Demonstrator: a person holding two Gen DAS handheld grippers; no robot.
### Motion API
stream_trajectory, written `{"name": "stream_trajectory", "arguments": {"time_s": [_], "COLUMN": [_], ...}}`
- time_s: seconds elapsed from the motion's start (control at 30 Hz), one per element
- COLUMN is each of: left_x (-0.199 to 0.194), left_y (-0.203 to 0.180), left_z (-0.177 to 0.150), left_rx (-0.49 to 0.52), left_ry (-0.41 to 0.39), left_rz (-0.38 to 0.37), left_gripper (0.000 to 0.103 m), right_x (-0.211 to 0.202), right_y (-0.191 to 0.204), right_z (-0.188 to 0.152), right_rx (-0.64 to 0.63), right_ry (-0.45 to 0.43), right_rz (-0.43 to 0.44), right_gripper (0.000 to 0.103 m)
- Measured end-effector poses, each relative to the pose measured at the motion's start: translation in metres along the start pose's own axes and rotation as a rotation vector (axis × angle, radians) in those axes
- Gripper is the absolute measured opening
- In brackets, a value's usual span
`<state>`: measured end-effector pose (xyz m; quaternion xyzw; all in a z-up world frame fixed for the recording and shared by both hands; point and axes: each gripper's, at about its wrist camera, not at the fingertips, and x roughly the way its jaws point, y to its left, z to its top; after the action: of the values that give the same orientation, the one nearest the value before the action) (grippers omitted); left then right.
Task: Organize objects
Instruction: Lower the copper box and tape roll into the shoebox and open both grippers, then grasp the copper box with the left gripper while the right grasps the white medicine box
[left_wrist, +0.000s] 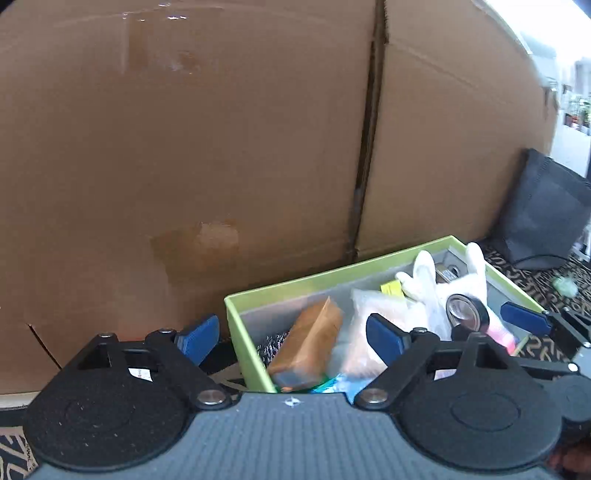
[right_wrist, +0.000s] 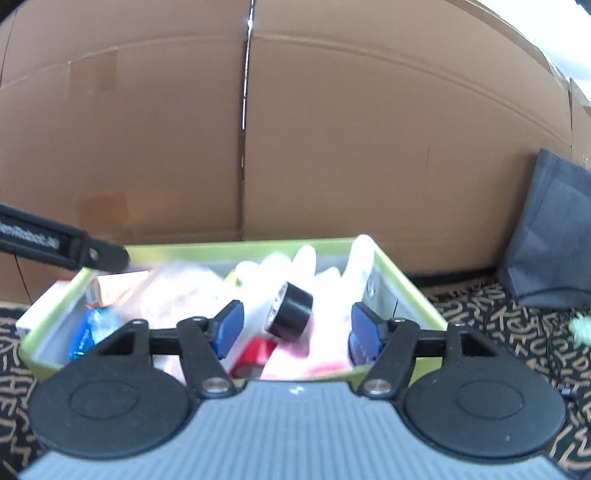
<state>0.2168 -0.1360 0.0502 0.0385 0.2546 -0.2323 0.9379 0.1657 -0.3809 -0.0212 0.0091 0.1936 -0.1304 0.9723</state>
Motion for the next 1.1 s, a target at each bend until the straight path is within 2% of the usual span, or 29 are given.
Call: {"name": "stream_trajectory", "arguments": {"time_s": [0.2, 0.37, 0.57, 0.73, 0.87, 0.93, 1.1], "left_x": [-0.014, -0.044, -0.081, -0.117, -0.139, -0.145, -0.157], "left_y": [0.019, 0.041, 0.079, 0.109, 0.129, 0.139, 0.168], "left_z": [-0.005, -0.01, -0.028, -0.055, -0.078, -0.087, -0.1], "left_rx": [-0.107, -0.189, -0.301, -0.343, -0.371, -0.376, -0.436], "left_ry": [0.013, -0.012, 0.04, 0.036, 0.048, 0.047, 0.045], "left_rz": [-0.016, 0.02, 0.146, 0.215, 0.24, 0.265, 0.306], "left_gripper": [0.09, 0.09, 0.091, 0.091, 0.091, 0.091, 0.091], "right_x": [-0.013, -0.042, -0.079, -0.094, -0.086, -0.072, -0.028], "right_y": [0.005, 0.033, 0.08, 0.135, 0.186, 0.207, 0.254], "right_z": [0.001, 0.012, 0.011, -0.008, -0.025, -0.031, -0.037], "right_rx": [0.004, -0.024, -0.055, -0.088, -0.154, -0.221, -0.415], "right_ry": [-0.023, -0.105, -0.145, -0.077, -0.012, -0.001, 0.026], "right_rz": [-0.005, 0.017, 0.154, 0.305, 0.371, 0.344, 0.201], "right_gripper": [0.076, 0.084, 0.085, 0.085, 0.085, 0.085, 0.084]}}
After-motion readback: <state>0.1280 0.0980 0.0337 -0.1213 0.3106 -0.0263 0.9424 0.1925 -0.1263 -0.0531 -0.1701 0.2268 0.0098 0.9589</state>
